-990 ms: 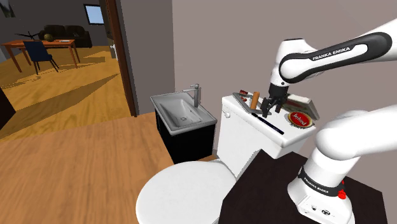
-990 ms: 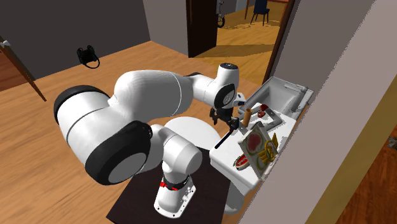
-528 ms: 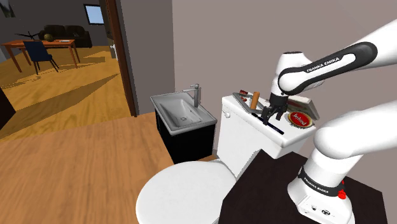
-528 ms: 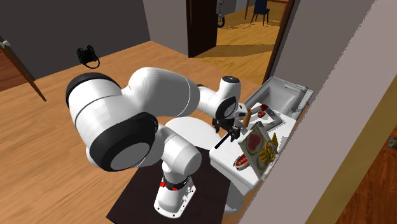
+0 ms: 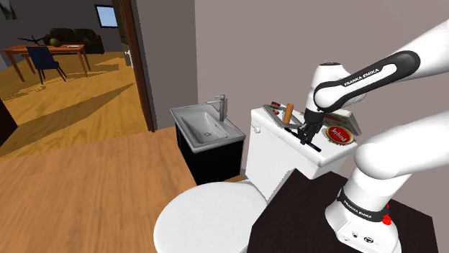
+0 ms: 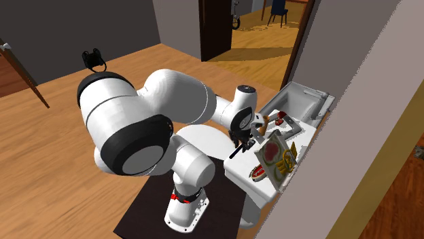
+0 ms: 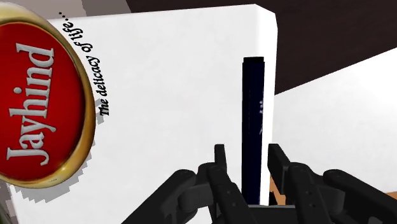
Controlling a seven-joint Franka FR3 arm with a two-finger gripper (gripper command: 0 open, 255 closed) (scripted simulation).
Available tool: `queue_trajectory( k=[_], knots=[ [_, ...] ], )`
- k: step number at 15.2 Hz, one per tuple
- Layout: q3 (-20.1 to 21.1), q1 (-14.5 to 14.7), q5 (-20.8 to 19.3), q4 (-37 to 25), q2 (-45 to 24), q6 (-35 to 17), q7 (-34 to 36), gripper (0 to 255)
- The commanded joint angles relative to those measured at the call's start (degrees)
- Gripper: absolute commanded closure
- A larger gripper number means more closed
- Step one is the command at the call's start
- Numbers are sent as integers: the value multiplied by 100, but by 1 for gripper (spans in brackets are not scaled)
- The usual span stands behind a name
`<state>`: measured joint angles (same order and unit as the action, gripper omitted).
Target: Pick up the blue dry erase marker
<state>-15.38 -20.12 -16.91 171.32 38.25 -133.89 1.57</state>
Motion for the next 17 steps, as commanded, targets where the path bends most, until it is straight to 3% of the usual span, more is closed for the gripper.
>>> queue_trajectory(
  k=[1,6,17],
  knots=[
    [9,29,30,37,-32,-22,5,255],
    [4,17,26,39,-10,-3,-9,255],
    [171,90,248,-462,752,1252,-89,255]
  ],
)
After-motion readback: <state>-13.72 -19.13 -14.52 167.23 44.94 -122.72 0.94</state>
